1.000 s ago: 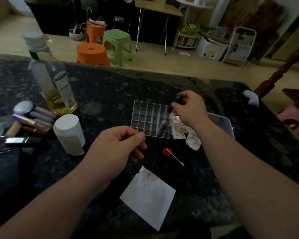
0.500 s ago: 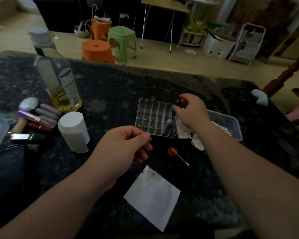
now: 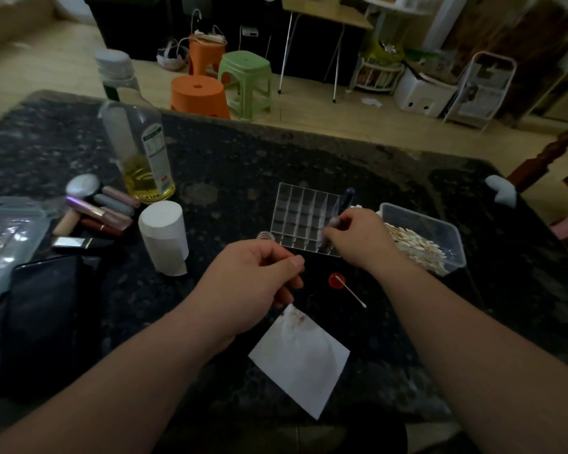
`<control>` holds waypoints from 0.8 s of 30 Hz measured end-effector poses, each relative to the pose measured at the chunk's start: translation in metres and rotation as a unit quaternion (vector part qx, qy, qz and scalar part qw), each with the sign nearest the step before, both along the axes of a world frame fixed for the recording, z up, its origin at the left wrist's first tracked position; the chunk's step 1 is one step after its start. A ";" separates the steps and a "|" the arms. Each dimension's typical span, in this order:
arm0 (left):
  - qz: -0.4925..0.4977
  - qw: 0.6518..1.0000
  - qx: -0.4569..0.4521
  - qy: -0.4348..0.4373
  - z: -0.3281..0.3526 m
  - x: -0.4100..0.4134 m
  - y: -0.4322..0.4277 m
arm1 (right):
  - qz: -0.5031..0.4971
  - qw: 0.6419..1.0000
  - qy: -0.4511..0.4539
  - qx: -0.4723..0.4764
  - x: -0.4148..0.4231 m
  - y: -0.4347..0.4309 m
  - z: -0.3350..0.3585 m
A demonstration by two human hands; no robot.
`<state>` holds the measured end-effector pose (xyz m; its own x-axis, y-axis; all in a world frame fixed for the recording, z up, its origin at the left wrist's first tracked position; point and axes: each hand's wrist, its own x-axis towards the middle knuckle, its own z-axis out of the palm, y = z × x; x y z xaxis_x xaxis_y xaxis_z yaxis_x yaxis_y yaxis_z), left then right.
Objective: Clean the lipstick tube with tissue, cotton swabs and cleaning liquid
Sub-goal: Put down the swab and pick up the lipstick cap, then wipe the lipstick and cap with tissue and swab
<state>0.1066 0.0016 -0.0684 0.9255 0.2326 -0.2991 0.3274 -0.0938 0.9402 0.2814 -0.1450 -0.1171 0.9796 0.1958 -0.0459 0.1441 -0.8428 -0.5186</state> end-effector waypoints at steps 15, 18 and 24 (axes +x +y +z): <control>-0.142 0.962 0.217 -0.090 0.006 -0.042 -0.002 | 0.066 0.920 0.255 0.292 -0.155 -0.020 0.094; -0.148 0.960 0.225 -0.075 0.003 -0.050 -0.005 | 0.060 0.917 0.245 0.309 -0.163 -0.024 0.085; -0.158 0.971 0.180 -0.016 0.002 -0.059 0.006 | 0.014 0.888 0.236 0.394 -0.156 -0.031 0.075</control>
